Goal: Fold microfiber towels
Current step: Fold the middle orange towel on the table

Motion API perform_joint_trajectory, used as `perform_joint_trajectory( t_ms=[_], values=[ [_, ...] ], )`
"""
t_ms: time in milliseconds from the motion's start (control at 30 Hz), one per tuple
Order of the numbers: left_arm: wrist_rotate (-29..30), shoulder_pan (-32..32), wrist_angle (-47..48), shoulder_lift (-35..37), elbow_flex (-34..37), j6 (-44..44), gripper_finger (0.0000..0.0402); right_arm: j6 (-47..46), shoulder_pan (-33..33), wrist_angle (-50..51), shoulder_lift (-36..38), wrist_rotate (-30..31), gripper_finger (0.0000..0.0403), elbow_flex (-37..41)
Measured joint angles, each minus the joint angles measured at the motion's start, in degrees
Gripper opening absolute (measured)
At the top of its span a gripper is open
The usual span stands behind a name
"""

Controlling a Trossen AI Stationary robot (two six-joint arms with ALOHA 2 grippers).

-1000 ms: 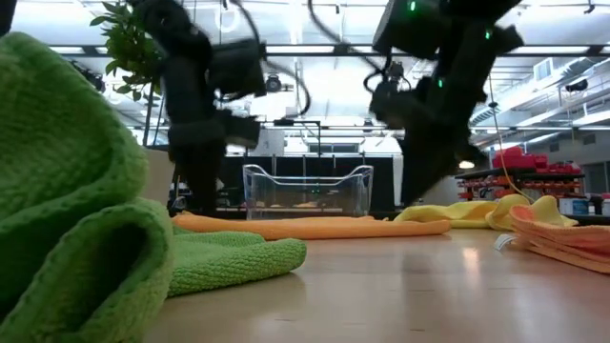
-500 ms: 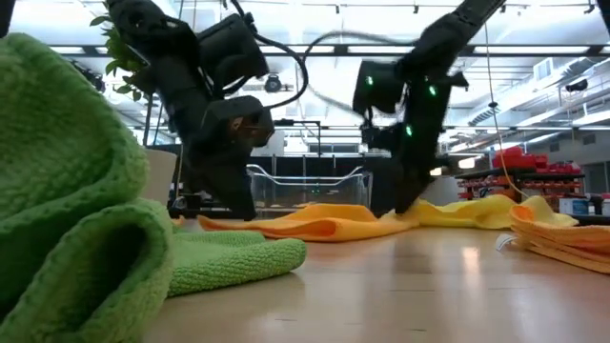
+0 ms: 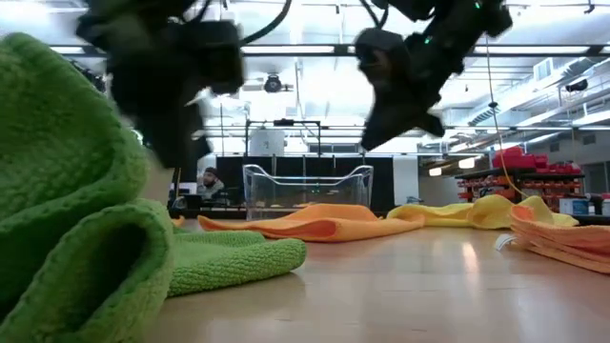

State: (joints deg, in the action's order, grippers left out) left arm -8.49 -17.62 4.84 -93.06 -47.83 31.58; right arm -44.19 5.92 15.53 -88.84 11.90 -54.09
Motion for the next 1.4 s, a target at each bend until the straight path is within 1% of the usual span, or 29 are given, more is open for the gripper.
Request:
perform_joint_trajectory(
  t_ms=[100, 200, 267, 433, 533, 567, 600, 700, 767, 833, 967, 1033, 1133, 1200, 1267, 1333, 1400],
  values=[
    [0.74, -3.30, 4.05, -3.84, 0.07, -0.75, 0.0004, -2.64, 4.05, -8.16, -6.87, -0.03, 0.0002, 0.69],
    [0.69, -4.18, 9.18, -5.37, -0.28, -1.09, 0.0005, -4.21, 5.81, -10.43, -12.70, 0.06, 0.0002, -0.94],
    [0.50, -4.49, 14.90, -5.21, -0.46, -3.21, 0.0006, -4.29, 6.55, -10.55, -16.23, 0.08, 0.0002, -2.29],
    [-0.12, -5.07, 30.27, -1.99, -0.28, -12.33, 0.0004, -6.65, 9.35, -9.93, -20.40, -2.84, 0.0002, -3.82],
    [0.74, -4.75, 34.96, 1.94, 0.26, -16.86, 0.0007, -8.75, 11.92, -6.51, -19.83, -4.77, 0.0002, -3.93],
    [1.00, -4.46, 34.38, 3.51, 0.27, -17.26, 0.0007, -9.05, 13.02, -4.47, -18.91, -5.74, 0.0002, -3.88],
    [2.14, -4.21, 32.53, 5.21, 0.03, -17.39, 0.0005, -9.15, 14.06, -2.51, -18.03, -6.49, 0.0002, -3.69],
    [6.19, -2.97, 30.83, 9.87, -0.09, -18.98, 0.0004, -9.22, 16.08, 1.37, -13.95, -7.93, 0.0002, -3.42],
    [8.71, -1.95, 27.97, 11.09, -0.04, -20.38, 0.0007, -9.23, 16.28, 2.25, -10.15, -7.06, 0.0002, -3.56],
    [9.87, -0.48, 25.25, 11.89, -0.07, -21.60, 0.0007, -9.94, 16.18, 4.45, -7.09, -4.67, 0.0002, -3.66],
    [9.96, 1.86, 12.93, 9.77, 0.55, -22.36, 0.0004, -10.53, 15.11, 6.28, -2.79, -0.23, 0.0002, -3.60],
    [9.67, 2.57, 5.65, 7.99, 0.42, -23.63, 0.0006, -10.49, 14.69, 6.40, -2.19, 0.36, 0.0002, -3.60],
    [6.43, 2.74, -2.42, 4.21, 0.24, -29.94, 0.0006, -8.62, 16.00, 6.98, -2.84, 0.20, 0.0002, -3.49],
    [5.27, 2.32, -3.18, 2.79, 0.37, -34.67, 0.0008, -7.48, 17.69, 6.12, -3.49, -0.60, 0.0002, -3.54],
    [5.11, 1.77, -4.38, 1.06, 0.19, -38.87, 0.0018, -6.20, 19.45, 7.17, -3.59, -0.04, 0.0002, -3.08],
    [5.14, 1.10, -3.18, -0.29, 0.42, -41.88, 0.0036, -5.42, 20.84, 5.89, -4.04, 2.27, 0.0002, -3.12],
    [5.18, 0.46, -4.93, -2.42, 0.23, -44.24, 0.0060, -4.46, 22.47, 6.24, -4.25, 4.81, 0.0005, -2.88]
  ],
)
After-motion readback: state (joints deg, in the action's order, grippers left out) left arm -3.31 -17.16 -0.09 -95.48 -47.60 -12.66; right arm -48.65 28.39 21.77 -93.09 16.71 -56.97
